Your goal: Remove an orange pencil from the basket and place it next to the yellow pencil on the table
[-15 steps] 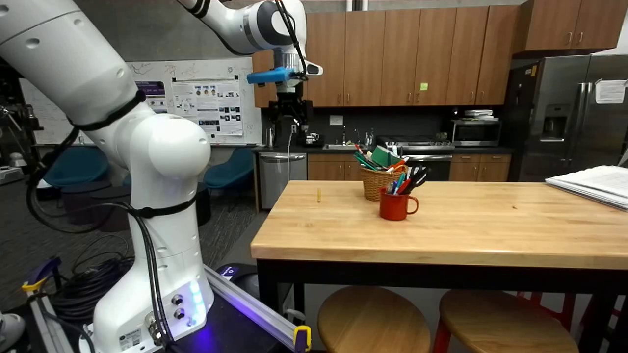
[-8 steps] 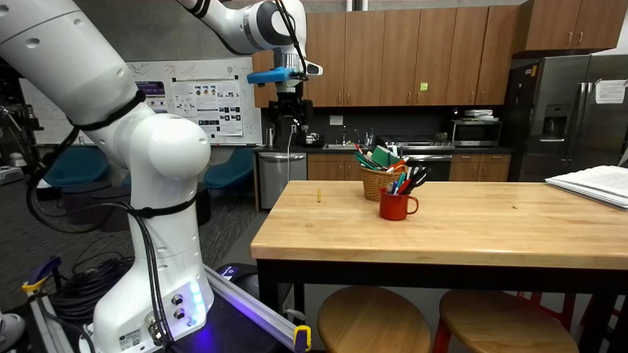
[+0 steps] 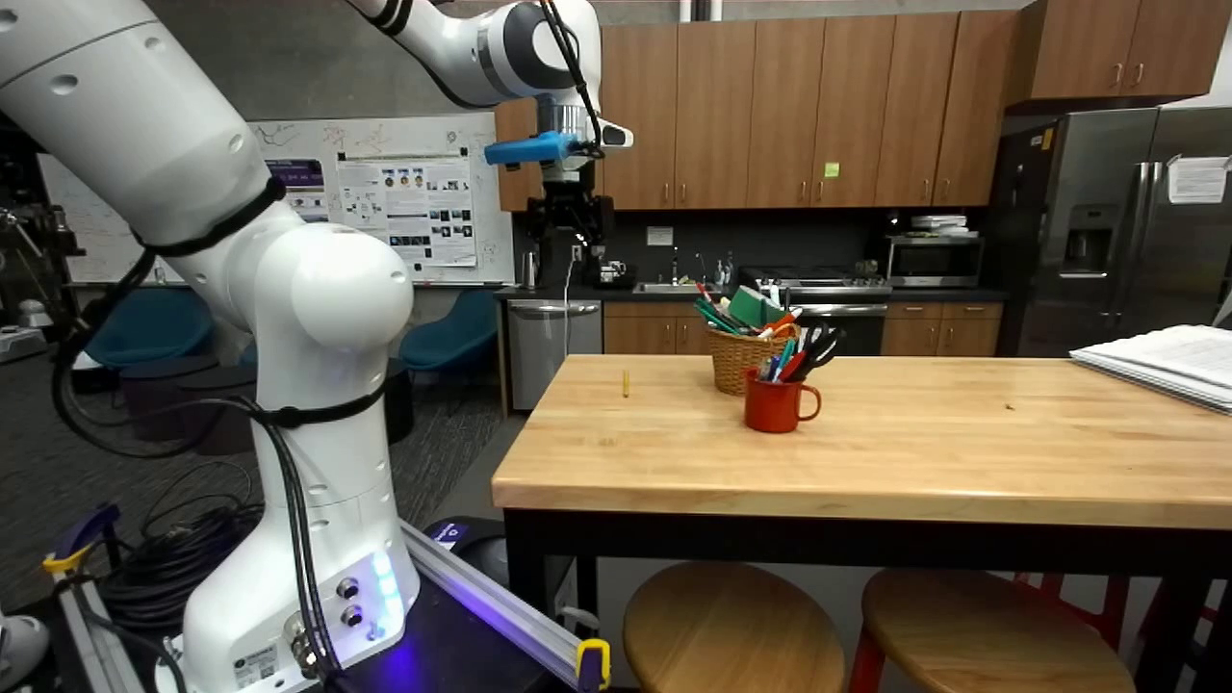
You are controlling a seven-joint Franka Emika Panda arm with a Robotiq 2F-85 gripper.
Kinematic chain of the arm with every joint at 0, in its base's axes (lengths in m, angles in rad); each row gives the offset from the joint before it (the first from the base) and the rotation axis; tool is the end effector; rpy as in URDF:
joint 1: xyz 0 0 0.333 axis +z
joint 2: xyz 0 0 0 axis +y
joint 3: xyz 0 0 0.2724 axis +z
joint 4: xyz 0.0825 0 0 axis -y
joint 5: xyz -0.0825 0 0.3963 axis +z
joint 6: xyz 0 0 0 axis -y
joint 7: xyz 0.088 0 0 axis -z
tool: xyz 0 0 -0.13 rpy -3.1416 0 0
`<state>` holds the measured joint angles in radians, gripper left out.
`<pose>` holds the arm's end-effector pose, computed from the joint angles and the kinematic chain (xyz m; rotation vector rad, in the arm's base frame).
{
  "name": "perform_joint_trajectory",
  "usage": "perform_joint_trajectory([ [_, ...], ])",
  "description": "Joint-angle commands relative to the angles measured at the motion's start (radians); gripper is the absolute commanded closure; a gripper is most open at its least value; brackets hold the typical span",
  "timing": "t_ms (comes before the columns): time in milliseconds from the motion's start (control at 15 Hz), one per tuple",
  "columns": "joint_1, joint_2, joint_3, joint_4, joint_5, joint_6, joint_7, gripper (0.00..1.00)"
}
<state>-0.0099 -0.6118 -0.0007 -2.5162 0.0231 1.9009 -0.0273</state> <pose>0.4001 -0.0020 0.4213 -3.1193 -0.0145 0.0048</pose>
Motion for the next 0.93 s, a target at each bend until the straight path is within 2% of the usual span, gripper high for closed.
perform_joint_trajectory([
  [0,0.004,0.0,-0.004,0.002,-0.002,-0.002,0.002,0.0],
  [267,0.019,0.018,0.022,-0.007,0.004,0.028,0.022,0.0],
  [600,0.042,0.115,0.07,0.01,-0.002,0.146,0.061,0.0],
  [867,0.026,0.218,0.095,0.053,-0.031,0.252,0.127,0.0],
])
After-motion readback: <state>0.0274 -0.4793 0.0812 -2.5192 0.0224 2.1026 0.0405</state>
